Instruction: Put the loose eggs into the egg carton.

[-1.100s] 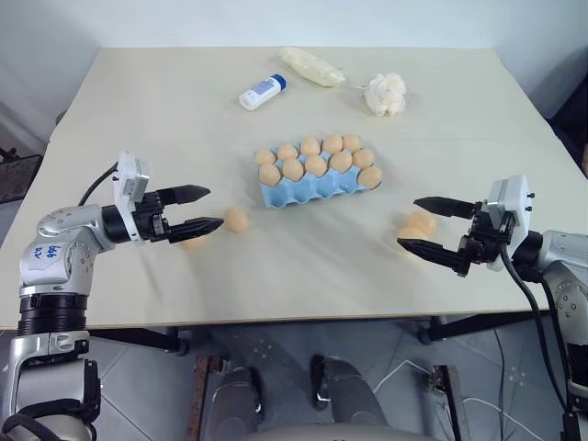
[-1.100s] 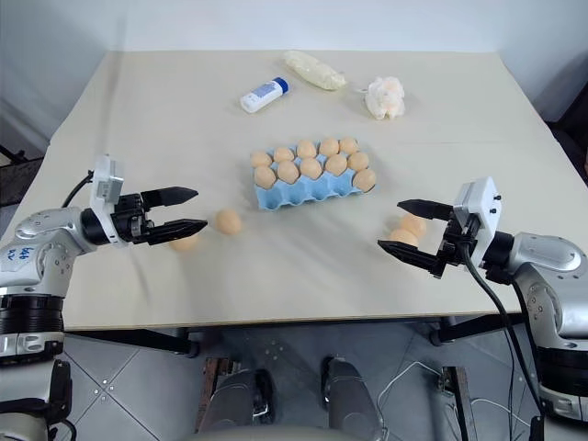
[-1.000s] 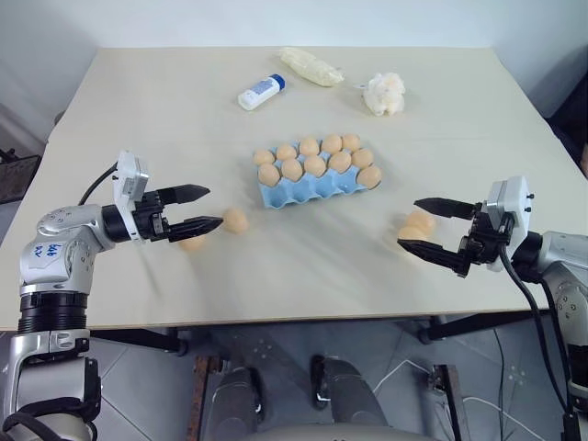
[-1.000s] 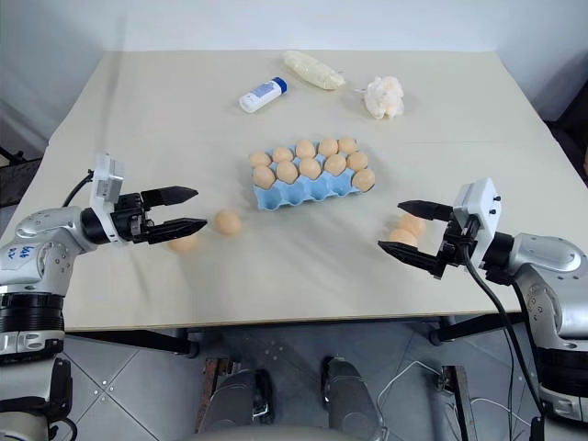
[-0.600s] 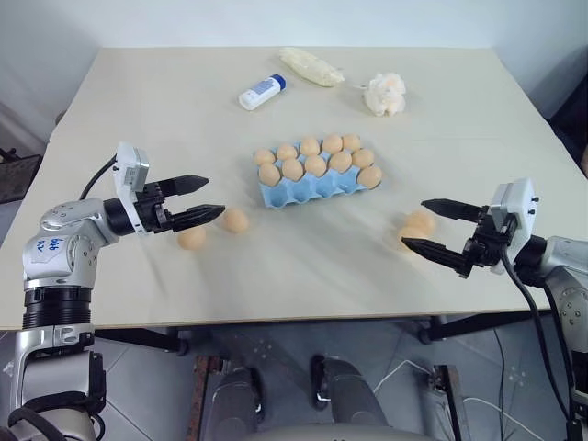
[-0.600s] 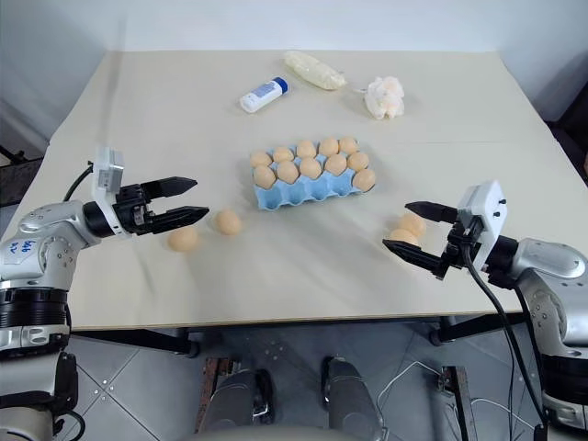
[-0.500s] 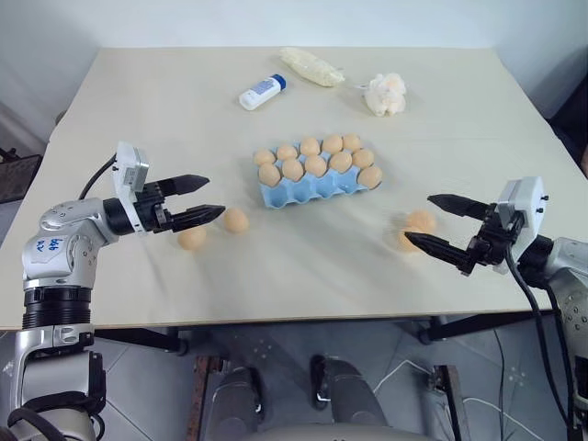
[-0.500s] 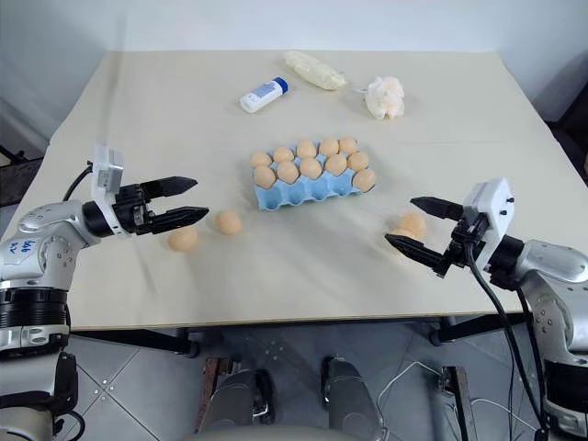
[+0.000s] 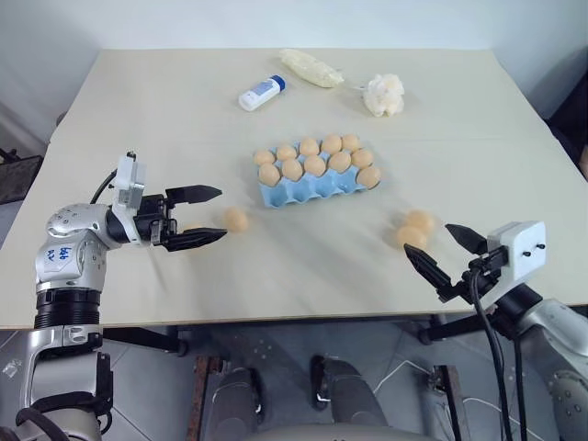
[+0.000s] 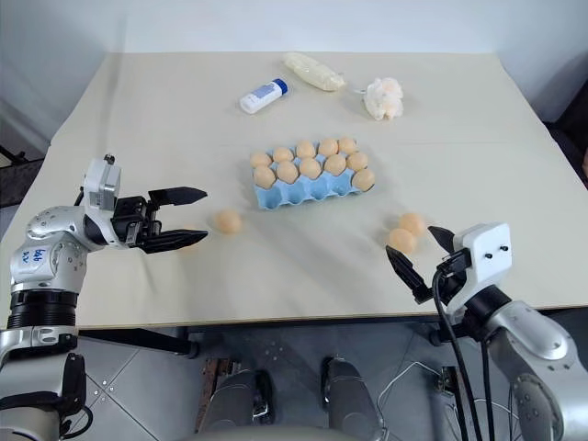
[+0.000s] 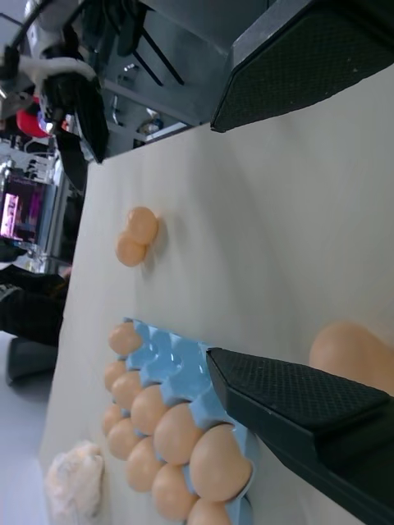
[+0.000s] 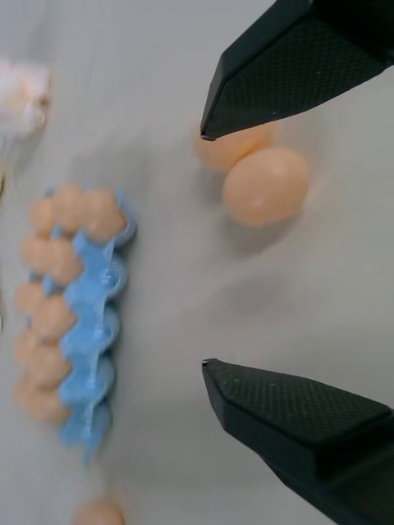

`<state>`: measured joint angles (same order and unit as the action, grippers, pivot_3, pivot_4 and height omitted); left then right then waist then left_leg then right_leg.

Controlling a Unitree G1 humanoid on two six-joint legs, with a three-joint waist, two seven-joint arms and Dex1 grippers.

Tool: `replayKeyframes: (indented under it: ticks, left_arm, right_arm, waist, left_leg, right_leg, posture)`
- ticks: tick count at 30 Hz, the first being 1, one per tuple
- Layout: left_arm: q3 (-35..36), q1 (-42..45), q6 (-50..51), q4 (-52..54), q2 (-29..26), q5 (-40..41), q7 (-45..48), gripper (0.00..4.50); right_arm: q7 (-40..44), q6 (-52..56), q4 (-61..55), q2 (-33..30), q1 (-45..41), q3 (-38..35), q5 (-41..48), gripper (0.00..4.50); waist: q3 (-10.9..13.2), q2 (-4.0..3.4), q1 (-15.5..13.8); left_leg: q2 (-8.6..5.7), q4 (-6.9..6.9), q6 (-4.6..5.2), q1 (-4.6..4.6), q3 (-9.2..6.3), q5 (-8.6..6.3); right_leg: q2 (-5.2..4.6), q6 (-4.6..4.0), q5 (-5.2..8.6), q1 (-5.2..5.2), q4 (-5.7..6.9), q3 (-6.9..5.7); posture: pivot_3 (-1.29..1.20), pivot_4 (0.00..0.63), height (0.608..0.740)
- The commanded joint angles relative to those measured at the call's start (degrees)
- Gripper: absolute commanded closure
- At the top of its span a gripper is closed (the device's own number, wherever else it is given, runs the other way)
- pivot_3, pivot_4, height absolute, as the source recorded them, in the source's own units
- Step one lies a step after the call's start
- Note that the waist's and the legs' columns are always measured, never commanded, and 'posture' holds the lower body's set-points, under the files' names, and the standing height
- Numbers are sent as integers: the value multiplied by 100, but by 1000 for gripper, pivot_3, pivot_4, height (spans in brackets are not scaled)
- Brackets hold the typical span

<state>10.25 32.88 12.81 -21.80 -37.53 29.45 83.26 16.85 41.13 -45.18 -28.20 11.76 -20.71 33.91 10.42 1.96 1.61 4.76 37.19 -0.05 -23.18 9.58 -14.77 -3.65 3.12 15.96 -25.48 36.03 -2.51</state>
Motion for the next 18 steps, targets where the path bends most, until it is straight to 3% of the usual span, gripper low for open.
replayKeyframes:
  ticks: [1, 8, 18]
  left_arm:
    - [140, 18, -348, -83, -4, 113, 214, 17]
    - [336, 145, -1404, -318, 282, 78, 93, 17]
    - [385, -21, -1318, -101, 439, 187, -259, 17]
  right_arm:
    - [-687, 93, -180, 304, 206, 60, -402, 0]
    - [-1227, -37, 500, 812, -196, 620, -1084, 0]
    - [-1310, 33, 1189, 1015, -1179, 837, -1395, 0]
  waist:
    - [0, 0, -2]
    - [-2, 4, 21]
    - [-2, 3, 10]
  left_leg:
    - [0, 1, 1, -1, -2, 1]
    - [-5, 1, 18, -1, 3, 6]
    - [-9, -5, 22, -3, 0, 13]
  right_leg:
    - [1, -2, 1, 0, 1, -2]
    - [4, 3, -2, 1, -3, 0]
    - [13, 3, -3, 1, 0, -4]
  posture:
    - [0, 150, 740]
    - [0, 150, 740]
    - [0, 150, 740]
